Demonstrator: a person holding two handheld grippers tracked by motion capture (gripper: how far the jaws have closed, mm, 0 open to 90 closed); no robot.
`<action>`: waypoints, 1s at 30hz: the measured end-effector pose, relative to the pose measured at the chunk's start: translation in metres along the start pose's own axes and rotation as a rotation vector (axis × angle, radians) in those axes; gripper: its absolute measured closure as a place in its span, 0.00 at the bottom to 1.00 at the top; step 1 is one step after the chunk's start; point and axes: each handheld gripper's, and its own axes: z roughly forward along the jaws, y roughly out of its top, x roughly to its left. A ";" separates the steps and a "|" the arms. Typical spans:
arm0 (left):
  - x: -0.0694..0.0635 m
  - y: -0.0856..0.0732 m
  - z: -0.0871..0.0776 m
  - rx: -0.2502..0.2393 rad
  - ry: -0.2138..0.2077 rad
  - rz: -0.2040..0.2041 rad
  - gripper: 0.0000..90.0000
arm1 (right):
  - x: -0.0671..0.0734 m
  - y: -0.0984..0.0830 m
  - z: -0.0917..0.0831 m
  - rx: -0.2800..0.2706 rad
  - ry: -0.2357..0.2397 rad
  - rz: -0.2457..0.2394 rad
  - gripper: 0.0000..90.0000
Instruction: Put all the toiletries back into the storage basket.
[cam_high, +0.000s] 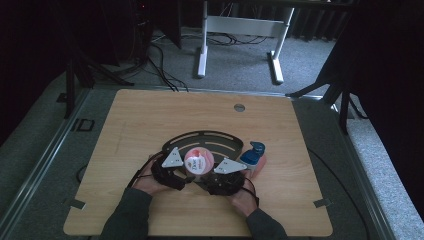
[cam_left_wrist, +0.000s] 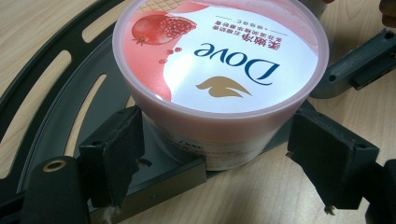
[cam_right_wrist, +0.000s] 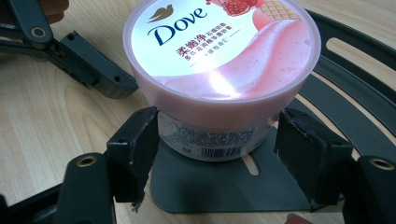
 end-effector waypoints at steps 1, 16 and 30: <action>0.000 0.000 0.000 0.004 0.003 0.003 0.21 | 0.000 0.000 0.001 0.000 -0.003 0.002 0.34; 0.006 -0.007 0.002 0.015 -0.001 -0.029 0.26 | -0.001 0.000 0.008 0.016 -0.011 0.030 0.39; 0.013 -0.013 -0.023 -0.055 0.054 -0.081 0.34 | 0.002 -0.001 0.000 0.020 -0.002 0.048 0.44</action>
